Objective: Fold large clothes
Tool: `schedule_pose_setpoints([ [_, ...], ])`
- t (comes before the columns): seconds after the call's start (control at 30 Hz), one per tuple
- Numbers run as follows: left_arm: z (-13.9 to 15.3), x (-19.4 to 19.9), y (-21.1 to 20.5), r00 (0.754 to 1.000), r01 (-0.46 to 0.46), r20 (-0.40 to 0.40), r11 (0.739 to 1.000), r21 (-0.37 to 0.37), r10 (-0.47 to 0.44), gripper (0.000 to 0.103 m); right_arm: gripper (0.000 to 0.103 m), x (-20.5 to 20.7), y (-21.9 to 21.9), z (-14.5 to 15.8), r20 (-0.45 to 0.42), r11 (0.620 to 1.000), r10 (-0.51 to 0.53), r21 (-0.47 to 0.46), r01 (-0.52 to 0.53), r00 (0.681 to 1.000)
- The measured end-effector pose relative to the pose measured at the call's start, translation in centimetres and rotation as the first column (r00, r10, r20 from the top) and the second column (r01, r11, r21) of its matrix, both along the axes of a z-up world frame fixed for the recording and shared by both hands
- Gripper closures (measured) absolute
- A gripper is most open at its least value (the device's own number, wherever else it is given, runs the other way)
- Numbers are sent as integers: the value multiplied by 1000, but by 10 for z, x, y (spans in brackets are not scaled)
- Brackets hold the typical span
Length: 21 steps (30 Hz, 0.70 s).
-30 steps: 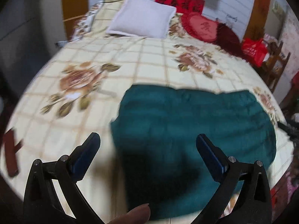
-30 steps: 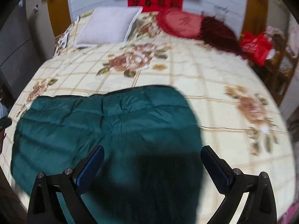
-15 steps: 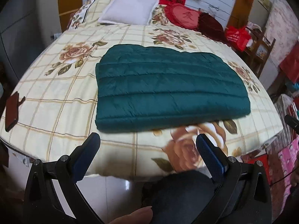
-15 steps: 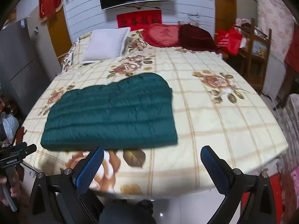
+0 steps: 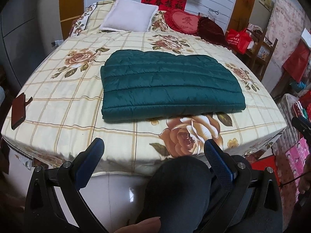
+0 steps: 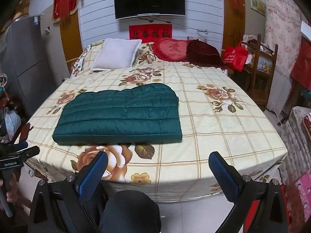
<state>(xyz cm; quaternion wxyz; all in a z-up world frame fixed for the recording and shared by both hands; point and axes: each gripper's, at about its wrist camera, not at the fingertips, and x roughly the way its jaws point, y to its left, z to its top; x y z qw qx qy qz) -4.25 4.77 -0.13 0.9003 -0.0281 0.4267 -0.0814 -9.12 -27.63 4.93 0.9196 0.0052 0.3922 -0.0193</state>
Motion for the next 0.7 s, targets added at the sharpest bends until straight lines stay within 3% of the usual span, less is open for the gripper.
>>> schedule_pose_setpoints([
  [0.43,3,-2,-6,999,29,15,1000,-1,-29,0,0,0,1,-2,0,1000,-4,14,4,1000],
  [0.7,9,-9,-9,996,63,64,998,-28,-61,0,0,0,0,-4,-5,1000,-7,23,7,1000],
])
